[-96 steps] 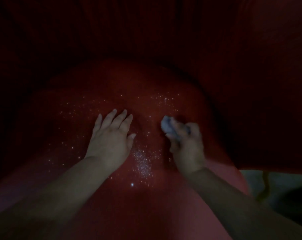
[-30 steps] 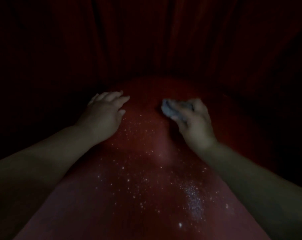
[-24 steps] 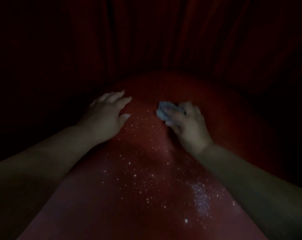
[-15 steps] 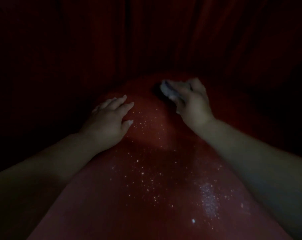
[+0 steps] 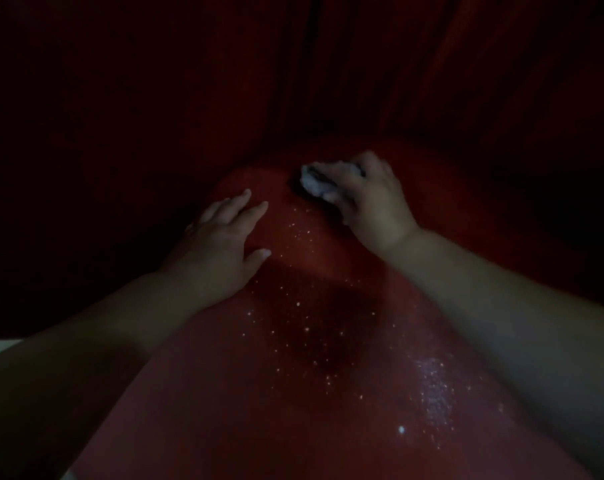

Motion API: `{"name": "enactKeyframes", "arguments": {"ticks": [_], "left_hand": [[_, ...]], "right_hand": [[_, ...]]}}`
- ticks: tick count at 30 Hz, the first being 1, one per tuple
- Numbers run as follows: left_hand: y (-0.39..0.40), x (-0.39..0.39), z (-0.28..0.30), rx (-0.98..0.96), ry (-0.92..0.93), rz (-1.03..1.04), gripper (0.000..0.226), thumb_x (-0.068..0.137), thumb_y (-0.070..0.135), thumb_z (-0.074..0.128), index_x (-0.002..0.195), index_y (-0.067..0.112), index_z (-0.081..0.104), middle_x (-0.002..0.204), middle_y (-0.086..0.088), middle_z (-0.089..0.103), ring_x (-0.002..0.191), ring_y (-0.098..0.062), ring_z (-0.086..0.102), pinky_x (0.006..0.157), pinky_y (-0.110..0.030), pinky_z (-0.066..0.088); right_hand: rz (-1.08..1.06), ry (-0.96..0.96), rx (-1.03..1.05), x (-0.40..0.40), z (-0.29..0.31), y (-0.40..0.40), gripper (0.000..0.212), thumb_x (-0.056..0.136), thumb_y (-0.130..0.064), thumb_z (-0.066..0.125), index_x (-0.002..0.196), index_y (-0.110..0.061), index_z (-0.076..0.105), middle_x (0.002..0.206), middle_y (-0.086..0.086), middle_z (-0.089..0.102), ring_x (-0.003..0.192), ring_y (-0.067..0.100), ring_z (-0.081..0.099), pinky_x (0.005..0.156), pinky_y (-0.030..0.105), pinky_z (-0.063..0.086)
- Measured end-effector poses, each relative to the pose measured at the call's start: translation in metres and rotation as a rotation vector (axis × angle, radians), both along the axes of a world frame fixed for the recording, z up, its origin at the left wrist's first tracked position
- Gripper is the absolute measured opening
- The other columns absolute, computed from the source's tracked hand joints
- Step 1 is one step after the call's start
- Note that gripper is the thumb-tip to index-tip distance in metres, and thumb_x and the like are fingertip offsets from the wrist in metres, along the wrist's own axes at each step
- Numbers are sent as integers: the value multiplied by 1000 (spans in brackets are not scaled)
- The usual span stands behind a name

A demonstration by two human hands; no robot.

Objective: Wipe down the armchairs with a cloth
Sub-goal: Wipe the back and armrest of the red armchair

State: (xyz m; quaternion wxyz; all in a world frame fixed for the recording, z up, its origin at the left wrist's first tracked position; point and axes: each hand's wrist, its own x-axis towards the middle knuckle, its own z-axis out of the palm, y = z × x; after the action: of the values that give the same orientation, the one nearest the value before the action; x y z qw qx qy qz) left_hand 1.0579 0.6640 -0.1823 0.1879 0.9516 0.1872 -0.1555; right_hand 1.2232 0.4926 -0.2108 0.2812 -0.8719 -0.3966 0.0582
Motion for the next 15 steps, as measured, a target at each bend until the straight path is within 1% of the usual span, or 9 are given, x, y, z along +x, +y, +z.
{"name": "enactKeyframes", "arguments": {"ticks": [2, 4, 6, 8, 9, 11, 13, 15], "left_hand": [[3, -3, -5, -18, 5, 46, 77, 87, 53, 55, 151, 36, 16, 161, 8, 5, 146, -18, 8, 116, -47, 20], [5, -7, -8, -32, 14, 76, 82, 85, 54, 58, 152, 34, 14, 161, 7, 5, 146, -20, 8, 116, -50, 21], [8, -13, -7, -24, 24, 60, 86, 83, 54, 60, 152, 34, 13, 161, 8, 3, 146, -18, 6, 115, -51, 22], [9, -20, -5, -19, 60, 38, 89, 82, 55, 61, 152, 34, 11, 161, 10, -2, 146, -16, 2, 115, -49, 21], [10, -23, -4, -20, 83, 38, 90, 81, 56, 62, 152, 34, 10, 161, 10, -4, 146, -15, -1, 115, -49, 20], [11, -28, -4, -14, 117, 49, 93, 80, 58, 62, 152, 34, 9, 161, 10, -8, 146, -15, -3, 115, -48, 19], [13, -31, -6, -13, 127, 59, 93, 80, 61, 60, 152, 34, 8, 160, 10, -10, 146, -15, -5, 115, -47, 17], [16, -33, -7, -28, 131, 56, 89, 82, 58, 59, 152, 36, 8, 160, 11, -12, 146, -13, -6, 116, -47, 16]], "right_hand": [[36, -40, -81, -5, -6, 14, 38, 92, -29, 58, 129, -32, 57, 112, 12, 52, 102, 33, 46, 86, 38, 38], [82, -53, -62, -30, -10, 2, 38, 89, -23, 61, 127, -31, 60, 105, 10, 53, 95, 32, 47, 78, 38, 40], [175, -1, -3, -61, -10, -23, 41, 87, -20, 64, 125, -35, 60, 101, 4, 52, 90, 26, 47, 75, 37, 40], [219, 85, 26, -76, -6, -40, 38, 87, -22, 65, 123, -35, 62, 104, 0, 52, 92, 21, 47, 80, 40, 44], [200, 98, 37, -70, -5, -38, 36, 87, -21, 66, 121, -32, 63, 104, 2, 52, 93, 22, 48, 80, 42, 45], [93, 39, 66, -48, -3, -15, 35, 87, -17, 65, 121, -25, 64, 100, 11, 51, 92, 30, 50, 79, 42, 46], [-8, -8, 35, -22, -4, 18, 36, 90, -23, 61, 126, -27, 61, 103, 14, 51, 97, 34, 49, 84, 40, 43], [-15, 0, -80, -13, -9, 39, 36, 93, -30, 55, 129, -32, 57, 109, 13, 49, 103, 35, 45, 89, 37, 36]]}}
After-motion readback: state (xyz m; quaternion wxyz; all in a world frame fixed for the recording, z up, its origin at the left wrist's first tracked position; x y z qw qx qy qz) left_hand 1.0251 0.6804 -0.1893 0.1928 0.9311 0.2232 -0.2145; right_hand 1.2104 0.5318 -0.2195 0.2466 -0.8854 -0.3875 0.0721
